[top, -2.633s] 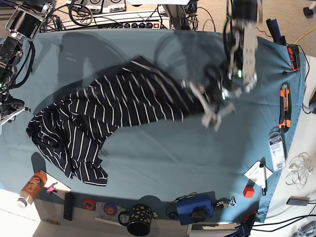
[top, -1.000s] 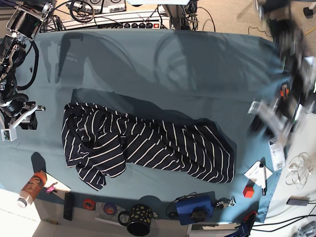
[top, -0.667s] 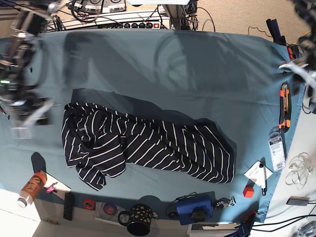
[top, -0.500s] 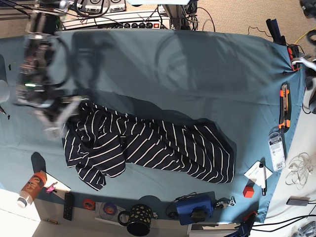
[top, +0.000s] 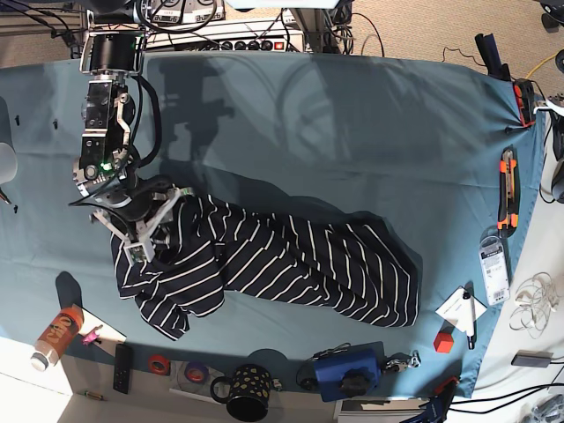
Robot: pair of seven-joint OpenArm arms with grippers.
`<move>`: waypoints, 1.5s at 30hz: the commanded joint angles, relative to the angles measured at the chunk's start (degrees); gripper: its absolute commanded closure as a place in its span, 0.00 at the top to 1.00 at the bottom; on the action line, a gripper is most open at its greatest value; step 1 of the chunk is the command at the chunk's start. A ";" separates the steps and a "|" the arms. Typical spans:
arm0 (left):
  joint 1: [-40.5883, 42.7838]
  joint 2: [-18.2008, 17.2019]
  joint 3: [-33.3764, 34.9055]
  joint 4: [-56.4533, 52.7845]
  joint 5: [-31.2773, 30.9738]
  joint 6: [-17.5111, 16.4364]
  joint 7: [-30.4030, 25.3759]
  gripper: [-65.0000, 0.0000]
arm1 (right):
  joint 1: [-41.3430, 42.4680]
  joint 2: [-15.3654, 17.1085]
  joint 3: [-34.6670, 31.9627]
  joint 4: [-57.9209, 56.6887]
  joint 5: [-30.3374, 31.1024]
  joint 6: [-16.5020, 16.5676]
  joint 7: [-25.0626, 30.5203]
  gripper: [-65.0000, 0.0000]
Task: Layout the t-shirt on the table in an organized manner, then fold the t-shirt properly
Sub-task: 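Pull the shirt end with the right gripper to spread it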
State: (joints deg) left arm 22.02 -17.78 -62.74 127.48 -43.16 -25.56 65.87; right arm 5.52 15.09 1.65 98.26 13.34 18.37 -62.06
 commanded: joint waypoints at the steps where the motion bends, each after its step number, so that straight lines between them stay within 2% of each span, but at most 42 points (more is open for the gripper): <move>1: 0.04 -0.94 -0.44 0.79 -0.59 -0.07 -1.51 0.42 | 1.11 0.63 0.17 1.01 0.07 0.00 0.09 0.34; 3: 0.04 -0.94 -0.44 0.79 -0.59 -0.04 -1.70 0.42 | 1.11 0.63 0.17 1.01 0.09 0.00 -2.01 0.24; 6: 0.04 -0.94 -0.44 0.79 -0.61 -0.02 -1.86 0.42 | 1.11 0.68 0.17 1.01 -0.24 0.02 -4.24 0.00; 11: 0.04 -0.94 -0.44 0.79 -0.61 -0.02 -1.86 0.42 | 1.14 2.23 1.62 1.11 -2.27 0.00 -2.43 0.00; 14: 0.04 -0.94 -0.44 0.79 -0.63 -0.02 -1.90 0.42 | 1.14 3.04 5.68 1.11 -2.25 0.00 -0.74 0.00; 19: 0.04 -0.94 -0.44 0.79 -0.63 -0.02 -1.92 0.42 | 1.11 2.99 19.43 1.11 1.29 0.70 -0.11 0.00; 24: 0.04 -0.94 -0.44 0.79 -1.25 -0.04 -2.91 0.42 | -0.50 2.82 33.44 1.09 8.04 6.47 -2.45 0.00; 27: 0.04 -0.90 -0.44 0.79 -3.67 -0.26 -2.86 0.42 | -3.08 2.69 39.89 1.05 8.09 7.26 -1.79 0.00; 32: 0.04 0.72 -0.44 0.79 -7.80 -5.16 -2.84 0.42 | -7.93 2.69 48.43 0.35 10.71 7.26 -0.79 0.00; 35: 0.04 3.13 -0.44 0.79 -11.26 -7.74 -2.84 0.42 | -10.91 2.69 49.99 -1.84 12.39 7.58 -0.98 0.00; 38: 0.04 5.75 -0.44 0.79 -13.20 -9.07 -2.89 0.42 | -13.20 2.67 49.72 -3.15 13.27 11.80 -2.64 0.00; 40: 0.04 7.19 -0.42 0.79 -13.94 -9.05 -2.86 0.42 | -13.84 2.84 49.72 -3.13 15.76 14.12 -5.90 0.00; 42: 0.04 8.20 -0.42 0.79 -14.32 -9.05 -2.86 0.42 | -14.14 3.34 49.72 -3.13 20.79 15.30 -9.99 0.10; 45: 0.07 8.81 -0.42 0.79 -14.32 -9.05 -2.86 0.42 | -14.08 3.96 49.72 -3.13 29.59 15.30 -14.29 0.25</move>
State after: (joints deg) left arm 22.02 -8.38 -62.76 127.50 -56.12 -34.59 64.42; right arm -8.91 17.91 51.16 94.13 42.35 33.56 -77.32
